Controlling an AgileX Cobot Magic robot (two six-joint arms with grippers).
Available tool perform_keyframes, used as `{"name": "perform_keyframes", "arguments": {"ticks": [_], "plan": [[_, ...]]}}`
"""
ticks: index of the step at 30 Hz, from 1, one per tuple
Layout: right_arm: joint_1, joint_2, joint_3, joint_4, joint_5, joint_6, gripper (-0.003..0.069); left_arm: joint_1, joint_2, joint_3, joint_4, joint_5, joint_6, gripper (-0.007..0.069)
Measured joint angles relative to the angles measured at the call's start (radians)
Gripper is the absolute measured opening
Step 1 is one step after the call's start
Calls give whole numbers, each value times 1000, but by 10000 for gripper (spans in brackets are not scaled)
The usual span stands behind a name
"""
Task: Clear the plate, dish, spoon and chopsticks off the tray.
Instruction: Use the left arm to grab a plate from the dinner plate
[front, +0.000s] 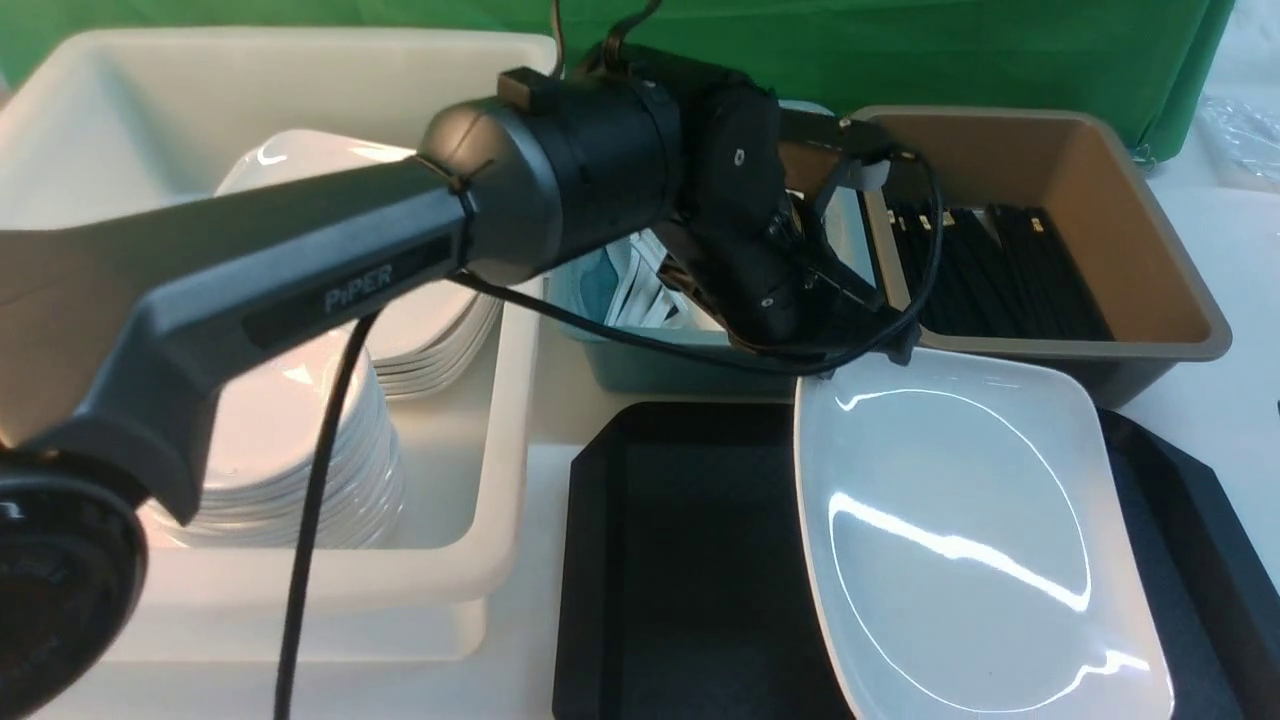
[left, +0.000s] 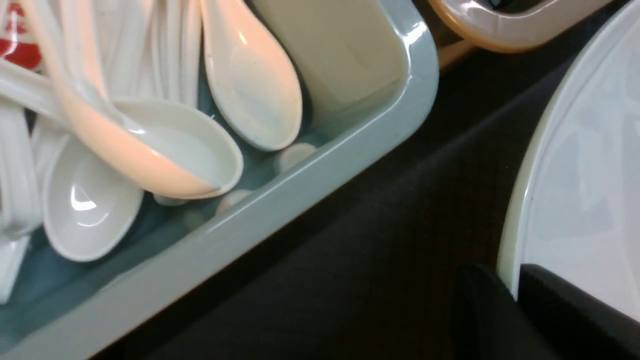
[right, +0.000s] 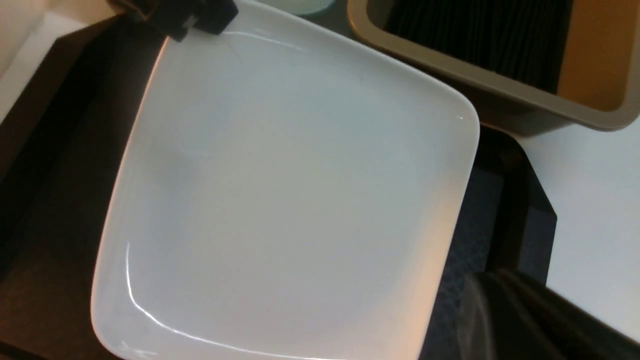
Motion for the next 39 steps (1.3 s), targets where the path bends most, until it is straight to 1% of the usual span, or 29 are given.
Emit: {"name": "perform_keyframes", "arguments": {"ticks": [14,39], "plan": [[0,0,0,0,-16,0,20,1,-76,0,-3,11,40,22],[0,0,0,1,-18,1,34,1,-143,0,-3,26,55,22]]}}
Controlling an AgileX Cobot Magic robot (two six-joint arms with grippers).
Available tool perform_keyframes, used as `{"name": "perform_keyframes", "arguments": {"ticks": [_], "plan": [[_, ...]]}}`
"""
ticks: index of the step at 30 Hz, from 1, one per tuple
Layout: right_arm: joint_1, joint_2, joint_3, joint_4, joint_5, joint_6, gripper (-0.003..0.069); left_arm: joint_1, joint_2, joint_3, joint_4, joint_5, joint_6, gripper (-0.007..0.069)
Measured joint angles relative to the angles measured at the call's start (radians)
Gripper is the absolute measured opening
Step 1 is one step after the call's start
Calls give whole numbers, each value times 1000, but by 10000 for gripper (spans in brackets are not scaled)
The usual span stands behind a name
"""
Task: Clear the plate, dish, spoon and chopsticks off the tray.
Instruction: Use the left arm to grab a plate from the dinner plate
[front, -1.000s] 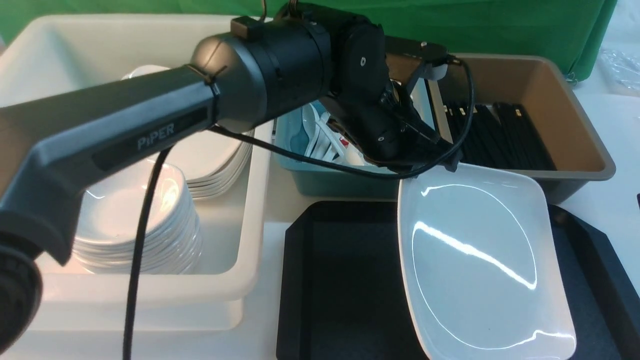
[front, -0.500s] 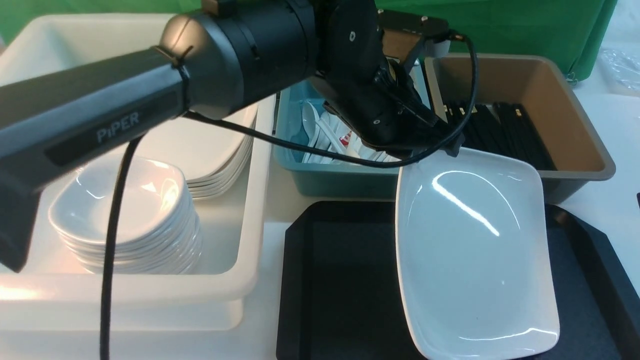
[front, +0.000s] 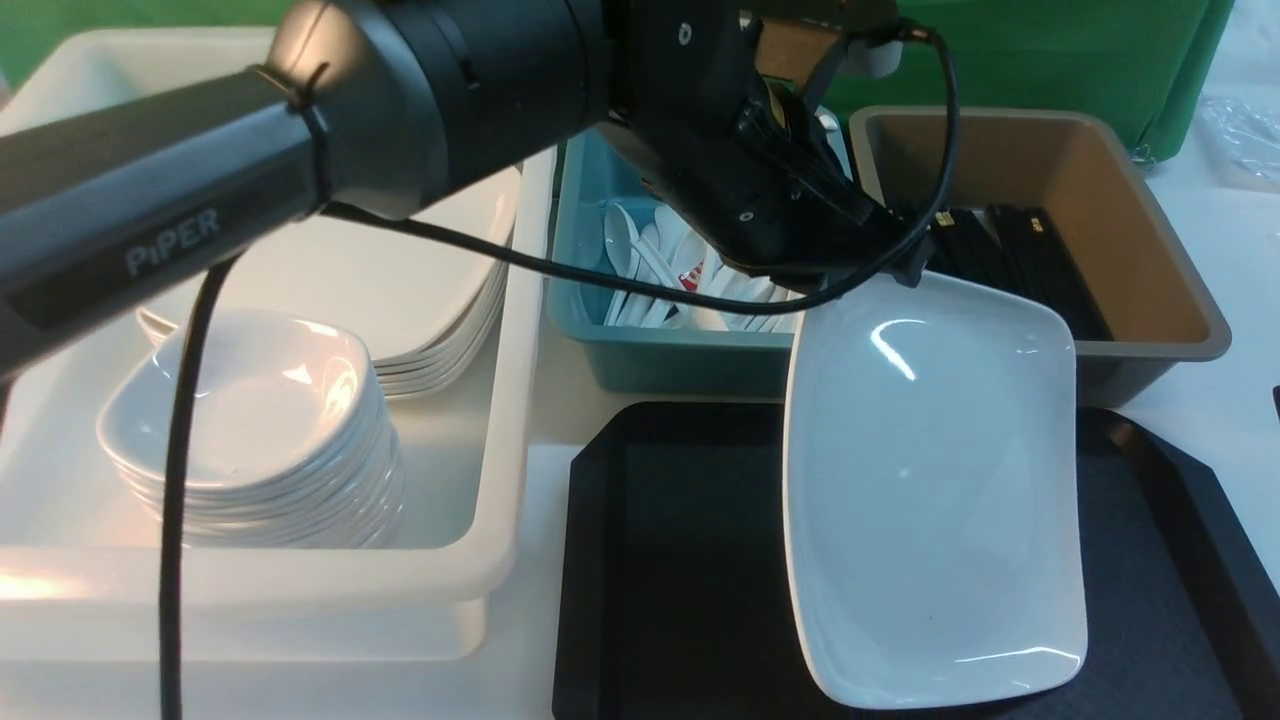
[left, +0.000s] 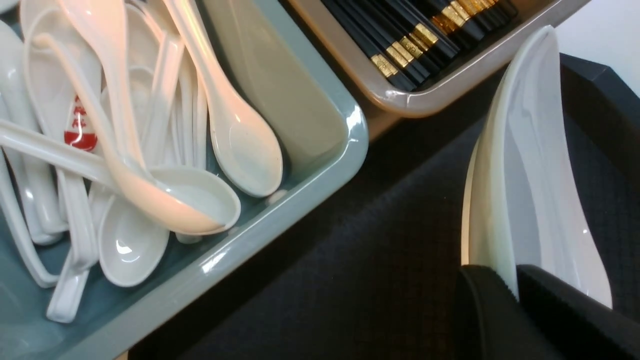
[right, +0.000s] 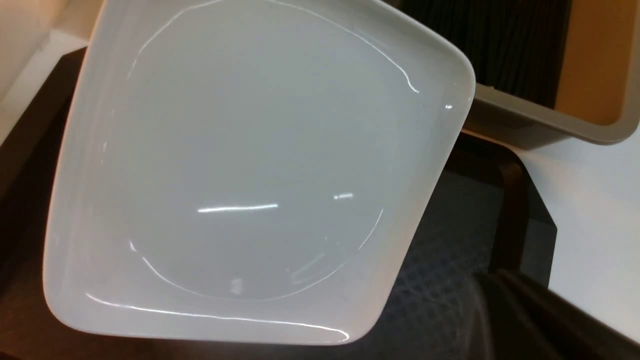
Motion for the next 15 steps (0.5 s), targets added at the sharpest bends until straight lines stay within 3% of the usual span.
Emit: {"name": "perform_keyframes", "arguments": {"ticks": [15], "plan": [[0,0,0,2,-8,0,37,0,-31,0,0,3,0,22]]}}
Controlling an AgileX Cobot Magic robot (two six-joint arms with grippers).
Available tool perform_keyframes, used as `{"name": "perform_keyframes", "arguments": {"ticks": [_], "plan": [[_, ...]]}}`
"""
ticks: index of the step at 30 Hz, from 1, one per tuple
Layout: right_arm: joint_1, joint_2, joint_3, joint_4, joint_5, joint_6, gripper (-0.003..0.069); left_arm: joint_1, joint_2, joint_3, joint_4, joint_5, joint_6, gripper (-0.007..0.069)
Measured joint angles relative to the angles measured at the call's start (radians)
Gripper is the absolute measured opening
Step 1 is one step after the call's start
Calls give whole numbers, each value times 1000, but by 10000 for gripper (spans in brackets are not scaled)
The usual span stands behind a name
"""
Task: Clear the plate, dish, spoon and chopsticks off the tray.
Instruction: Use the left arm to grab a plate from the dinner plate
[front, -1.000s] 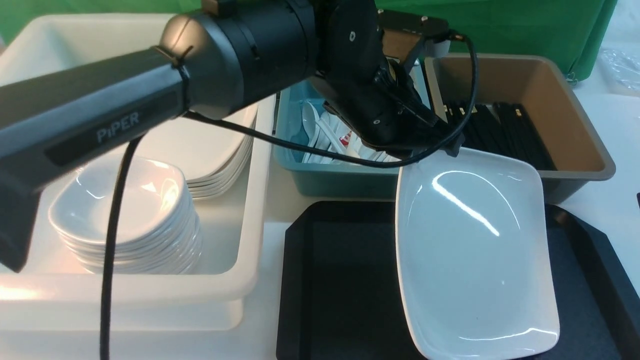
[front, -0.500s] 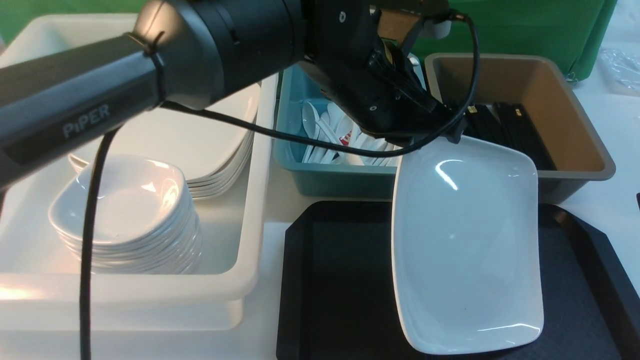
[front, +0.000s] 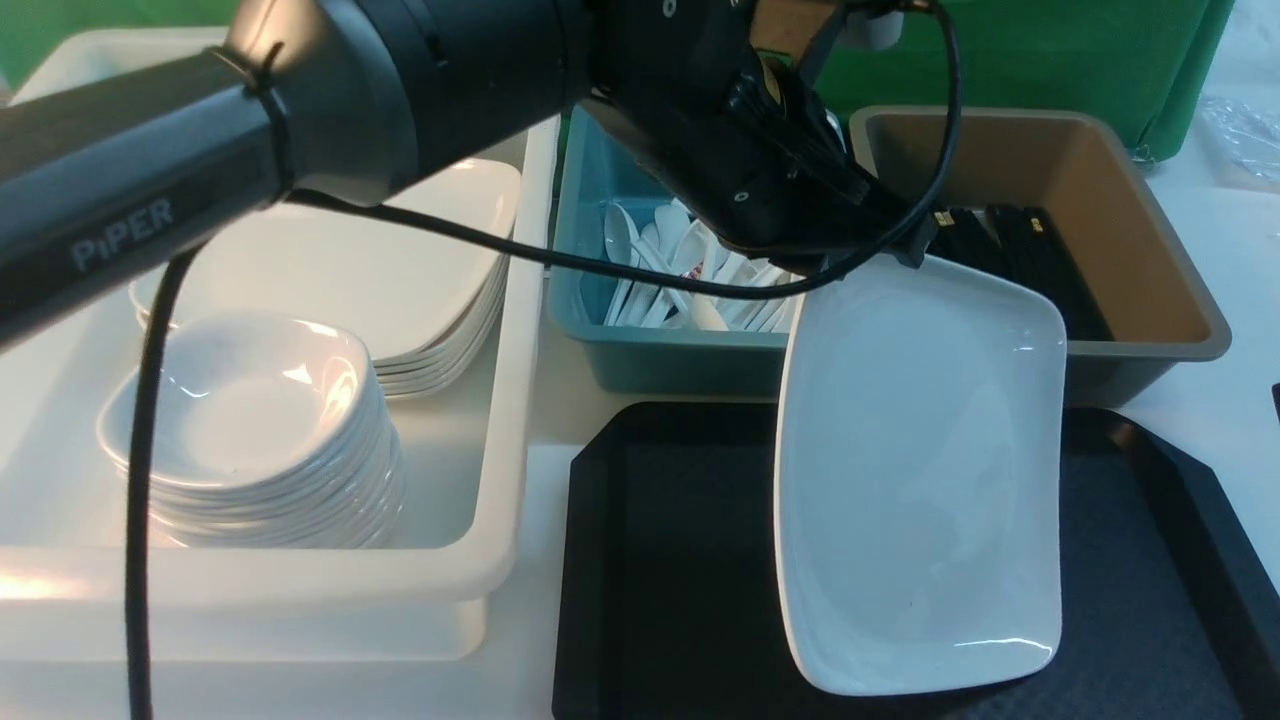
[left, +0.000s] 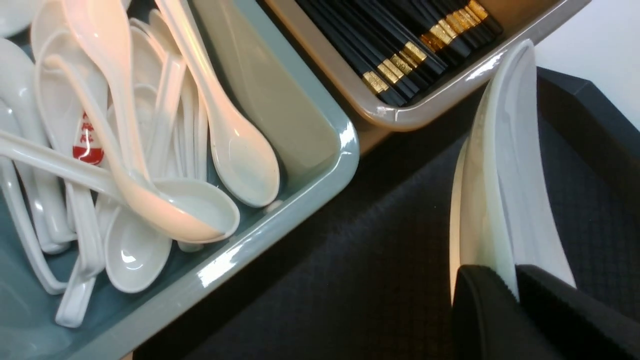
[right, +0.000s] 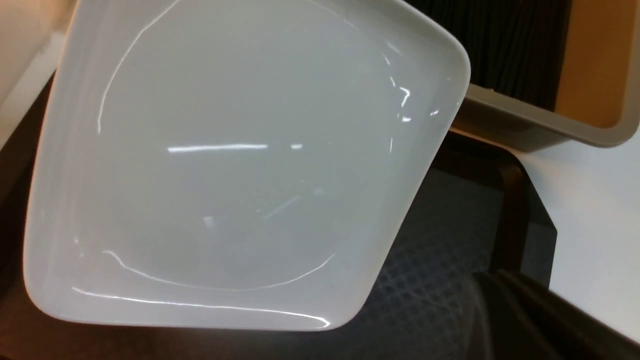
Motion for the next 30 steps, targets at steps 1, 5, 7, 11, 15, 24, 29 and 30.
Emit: {"name": "perform_keyframes", "arguments": {"ticks": [1,5,7,11,15,24,29,30], "plan": [[0,0,0,0,-1,0,37,0,-2,0,0,1,0,22],[0,0,0,0,-16,0,37,0,-12,0,0,12,4,22],[0,0,0,0,-17,0,37,0,-17,0,1,13,5,22],[0,0,0,1,-18,0,37,0,-26,0,2,17,12,22],[0,0,0,1,-18,1,43,0,-37,0,5,19,15,22],[0,0,0,3,-18,1,55,0,-48,0,8,20,16,24],[0,0,0,4,-18,1,58,0,-64,1,10,24,19,26],[0,0,0,4,-18,1,59,0,-67,1,11,25,19,27]]}}
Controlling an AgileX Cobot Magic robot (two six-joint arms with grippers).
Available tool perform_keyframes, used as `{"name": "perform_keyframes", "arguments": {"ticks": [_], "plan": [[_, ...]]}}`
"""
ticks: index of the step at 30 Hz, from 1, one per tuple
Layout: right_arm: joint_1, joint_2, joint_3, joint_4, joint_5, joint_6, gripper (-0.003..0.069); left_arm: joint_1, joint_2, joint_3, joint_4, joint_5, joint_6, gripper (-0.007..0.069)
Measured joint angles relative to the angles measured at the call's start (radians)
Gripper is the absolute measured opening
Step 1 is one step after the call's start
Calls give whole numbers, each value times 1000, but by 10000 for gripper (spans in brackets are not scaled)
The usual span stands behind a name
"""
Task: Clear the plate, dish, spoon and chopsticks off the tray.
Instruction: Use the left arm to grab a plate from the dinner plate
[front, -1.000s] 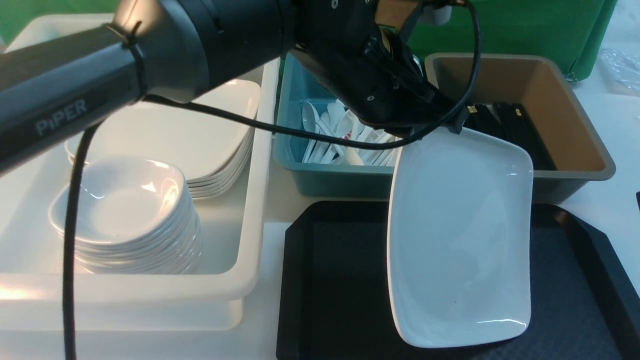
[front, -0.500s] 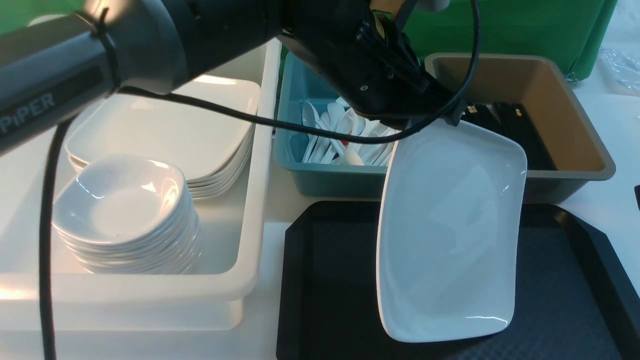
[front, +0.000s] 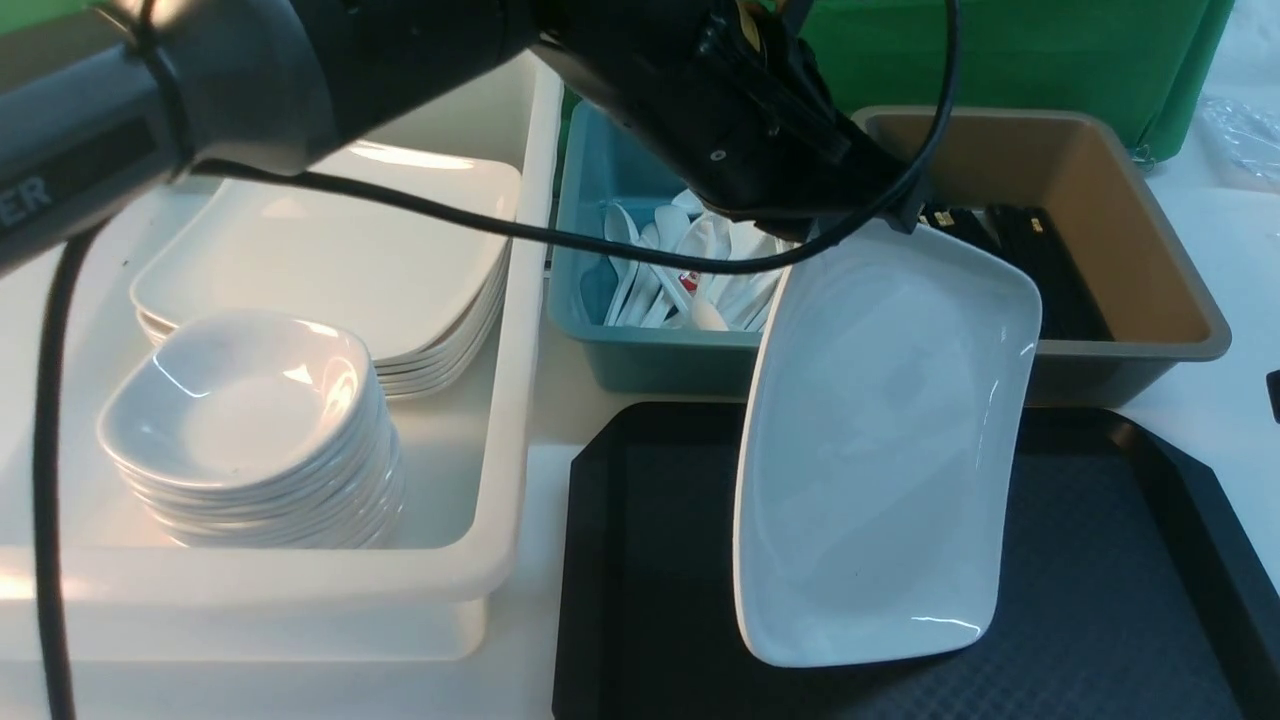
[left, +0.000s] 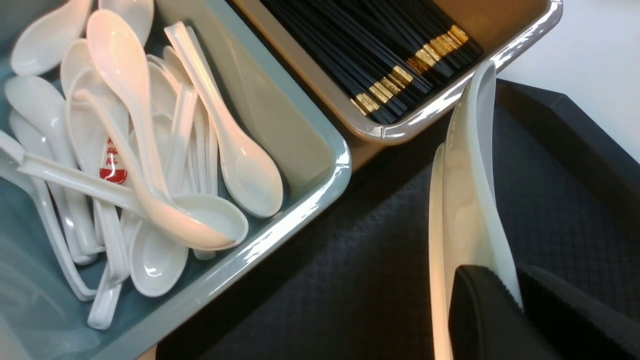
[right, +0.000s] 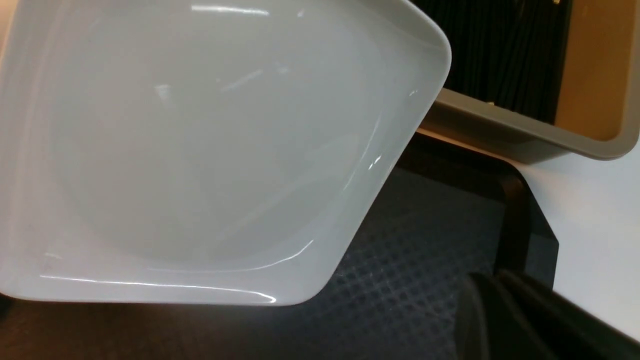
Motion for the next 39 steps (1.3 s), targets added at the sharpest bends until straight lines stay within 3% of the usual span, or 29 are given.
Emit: {"name": "perform_keyframes", "arguments": {"ticks": [22,28,39], "plan": [[0,0,0,9,0,2,71,0,-21,1,24,9,0,27],[0,0,0,29,0,2,22,0,-65,1,31,6,0,27],[0,0,0,87,-14,-10,20,21,-91,-16,67,40,-3,27]]}}
